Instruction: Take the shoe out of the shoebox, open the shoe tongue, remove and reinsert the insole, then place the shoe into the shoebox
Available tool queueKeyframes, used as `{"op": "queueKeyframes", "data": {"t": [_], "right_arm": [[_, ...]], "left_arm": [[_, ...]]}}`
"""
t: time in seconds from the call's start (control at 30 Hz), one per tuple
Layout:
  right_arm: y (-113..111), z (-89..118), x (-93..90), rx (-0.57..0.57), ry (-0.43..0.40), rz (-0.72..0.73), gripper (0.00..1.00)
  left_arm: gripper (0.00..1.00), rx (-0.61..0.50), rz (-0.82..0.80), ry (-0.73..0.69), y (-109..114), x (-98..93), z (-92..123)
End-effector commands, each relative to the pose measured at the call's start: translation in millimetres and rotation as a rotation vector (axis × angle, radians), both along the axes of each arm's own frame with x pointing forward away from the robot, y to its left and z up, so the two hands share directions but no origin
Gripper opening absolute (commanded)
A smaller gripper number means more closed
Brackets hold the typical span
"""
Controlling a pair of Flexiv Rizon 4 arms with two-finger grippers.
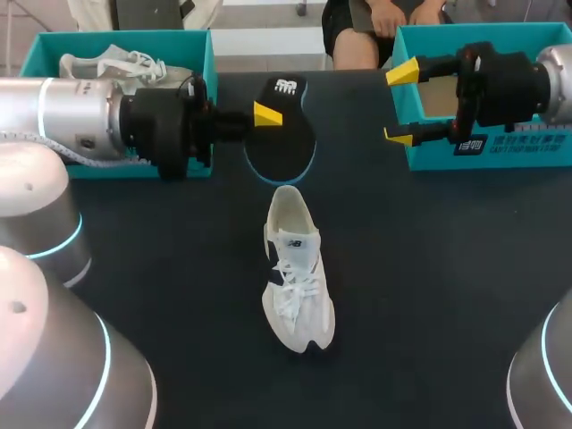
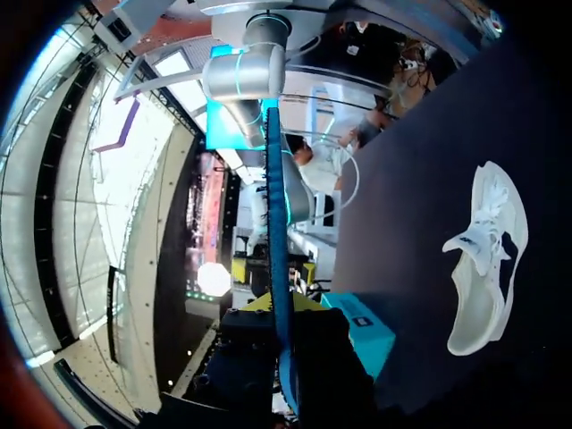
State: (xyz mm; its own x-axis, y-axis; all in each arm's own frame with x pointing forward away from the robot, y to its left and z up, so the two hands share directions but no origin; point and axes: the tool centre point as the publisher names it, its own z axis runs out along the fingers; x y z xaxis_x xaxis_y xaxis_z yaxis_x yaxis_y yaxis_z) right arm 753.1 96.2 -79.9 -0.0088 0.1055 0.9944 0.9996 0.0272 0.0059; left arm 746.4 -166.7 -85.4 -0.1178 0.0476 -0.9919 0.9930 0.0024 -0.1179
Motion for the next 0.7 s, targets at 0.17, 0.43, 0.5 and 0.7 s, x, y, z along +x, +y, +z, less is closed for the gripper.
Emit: {"op": "queueKeyframes", "data": {"t": [0.17, 0.43, 0.5, 0.7], "right_arm": [[1.0, -0.1, 0.1, -0.001, 0.001, -0.001, 1.0], [1.0, -0.1, 0.1, -0.001, 0.001, -0.001, 1.0], [1.0, -0.1, 0.1, -0.001, 0.001, -0.001, 1.0], [1.0, -0.1, 0.1, -0.001, 0.001, -0.001, 1.0]], "left_arm": [[0.0, 0.278, 0.006, 1.051, 14.8, -15.6, 10.5], [0.0, 0.111, 0.013, 1.595, 15.1, -18.4, 10.6], [0.0, 0.049, 0.021, 1.733, 14.7, -18.0, 9.0], [0.0, -0.097, 0.076, 2.015, 15.6, -17.6, 0.6]]}}
